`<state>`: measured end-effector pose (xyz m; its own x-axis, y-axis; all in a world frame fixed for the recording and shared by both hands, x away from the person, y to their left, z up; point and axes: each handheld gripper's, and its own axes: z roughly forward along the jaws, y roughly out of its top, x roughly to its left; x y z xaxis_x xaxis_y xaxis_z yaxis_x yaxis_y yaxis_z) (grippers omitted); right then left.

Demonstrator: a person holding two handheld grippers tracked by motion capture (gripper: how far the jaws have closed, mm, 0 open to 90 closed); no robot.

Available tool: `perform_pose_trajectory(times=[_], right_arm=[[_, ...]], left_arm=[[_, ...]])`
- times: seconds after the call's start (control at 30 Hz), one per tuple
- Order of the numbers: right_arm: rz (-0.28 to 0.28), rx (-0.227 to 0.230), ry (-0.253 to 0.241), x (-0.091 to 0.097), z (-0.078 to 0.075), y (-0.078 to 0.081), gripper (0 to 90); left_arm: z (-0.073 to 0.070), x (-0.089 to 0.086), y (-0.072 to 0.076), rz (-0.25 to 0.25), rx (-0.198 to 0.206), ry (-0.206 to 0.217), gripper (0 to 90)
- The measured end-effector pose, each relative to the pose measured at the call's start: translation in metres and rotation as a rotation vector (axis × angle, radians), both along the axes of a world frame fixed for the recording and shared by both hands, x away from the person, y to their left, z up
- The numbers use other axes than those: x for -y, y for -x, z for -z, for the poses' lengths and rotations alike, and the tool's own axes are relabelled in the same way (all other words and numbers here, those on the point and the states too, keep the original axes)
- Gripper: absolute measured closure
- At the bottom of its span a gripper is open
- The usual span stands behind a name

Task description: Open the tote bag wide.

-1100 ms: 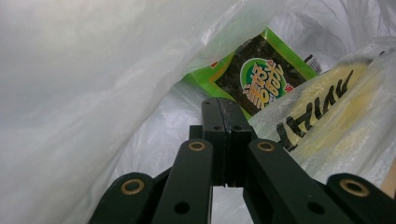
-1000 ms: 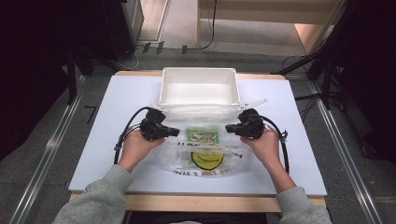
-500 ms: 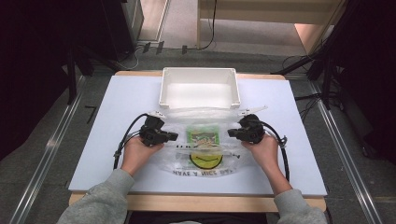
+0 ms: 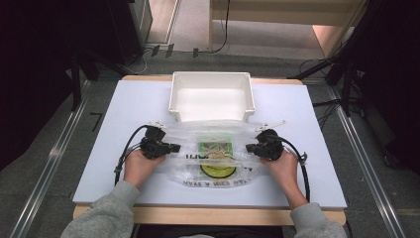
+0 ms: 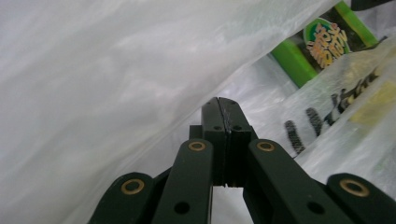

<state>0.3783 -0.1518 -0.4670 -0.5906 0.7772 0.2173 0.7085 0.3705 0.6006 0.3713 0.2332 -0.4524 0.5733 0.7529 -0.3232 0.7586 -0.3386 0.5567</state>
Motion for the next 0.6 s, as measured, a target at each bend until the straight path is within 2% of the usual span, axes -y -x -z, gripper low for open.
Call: perform_pose_trajectory(times=[0.13, 0.3, 0.37, 0.6], right_arm=[[0.024, -0.011, -0.016, 0.004, 0.003, 0.000, 90.0], [0.038, -0.005, 0.002, 0.009, 0.002, 0.002, 90.0], [0.058, -0.006, 0.018, 0.014, 0.001, 0.004, 90.0], [0.112, -0.019, 0.026, 0.030, 0.001, 0.008, 90.0]], left_arm=[[0.004, -0.006, -0.001, -0.031, -0.019, -0.001, 90.0], [0.004, -0.012, 0.000, -0.049, -0.032, -0.008, 90.0], [0.003, -0.017, 0.001, -0.080, -0.047, -0.015, 90.0], [0.001, -0.030, 0.002, -0.123, -0.055, -0.020, 90.0]])
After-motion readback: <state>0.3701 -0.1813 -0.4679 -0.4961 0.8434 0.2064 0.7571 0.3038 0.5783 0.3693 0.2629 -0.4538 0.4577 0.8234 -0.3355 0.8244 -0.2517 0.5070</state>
